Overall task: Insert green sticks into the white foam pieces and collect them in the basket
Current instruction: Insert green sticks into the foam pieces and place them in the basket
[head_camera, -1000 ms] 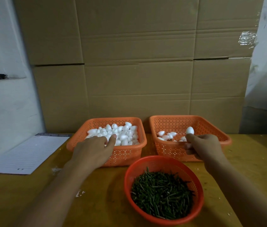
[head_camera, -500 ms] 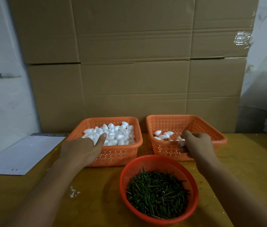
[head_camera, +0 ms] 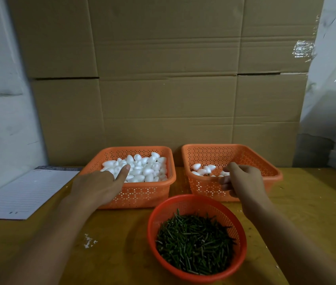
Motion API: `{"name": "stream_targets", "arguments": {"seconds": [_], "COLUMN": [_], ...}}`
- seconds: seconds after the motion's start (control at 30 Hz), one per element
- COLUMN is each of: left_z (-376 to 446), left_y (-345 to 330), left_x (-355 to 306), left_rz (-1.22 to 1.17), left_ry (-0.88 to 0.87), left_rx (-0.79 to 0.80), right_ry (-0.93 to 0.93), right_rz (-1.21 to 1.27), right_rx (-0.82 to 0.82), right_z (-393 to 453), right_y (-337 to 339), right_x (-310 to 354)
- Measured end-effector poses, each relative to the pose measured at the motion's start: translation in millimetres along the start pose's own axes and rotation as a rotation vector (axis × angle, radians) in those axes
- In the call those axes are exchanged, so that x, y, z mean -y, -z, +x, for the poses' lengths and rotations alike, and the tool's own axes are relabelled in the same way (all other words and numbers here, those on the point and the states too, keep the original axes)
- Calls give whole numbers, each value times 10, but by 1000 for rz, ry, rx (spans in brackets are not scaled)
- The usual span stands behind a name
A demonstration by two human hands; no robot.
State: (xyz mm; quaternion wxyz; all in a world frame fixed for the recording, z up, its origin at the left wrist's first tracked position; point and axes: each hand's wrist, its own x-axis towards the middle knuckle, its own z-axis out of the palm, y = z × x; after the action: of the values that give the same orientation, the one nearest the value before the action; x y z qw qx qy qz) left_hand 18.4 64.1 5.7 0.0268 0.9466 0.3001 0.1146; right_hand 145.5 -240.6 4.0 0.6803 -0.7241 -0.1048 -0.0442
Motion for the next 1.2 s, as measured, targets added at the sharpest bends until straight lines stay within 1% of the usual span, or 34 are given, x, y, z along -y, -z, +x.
{"name": "stream_targets", "arguments": {"seconds": [0.23,0.47,0.8,0.93,1.0,1.2], "left_z": [-6,-2,16,28,30,43], "left_y": [42,66,67,73,76,70], "left_x": [-9,-9,6,26,28,24], "left_rz": [12,15,-39,-40,-21,-3], "left_ry": [14,22,20,21,15,-28], "left_rx": [59,160,185,227,229,161], "right_ry": [4,3,-8,-5,-4,-5], "right_rz": [9,25,41,46,46,57], "right_rx": [11,23,31,40,42,43], "right_z": [-21,-44,-48,-56,-54,-60], "right_y": [-12,-23,-26,-25,-26,-25], "right_x": [12,32,43,45,47,62]}}
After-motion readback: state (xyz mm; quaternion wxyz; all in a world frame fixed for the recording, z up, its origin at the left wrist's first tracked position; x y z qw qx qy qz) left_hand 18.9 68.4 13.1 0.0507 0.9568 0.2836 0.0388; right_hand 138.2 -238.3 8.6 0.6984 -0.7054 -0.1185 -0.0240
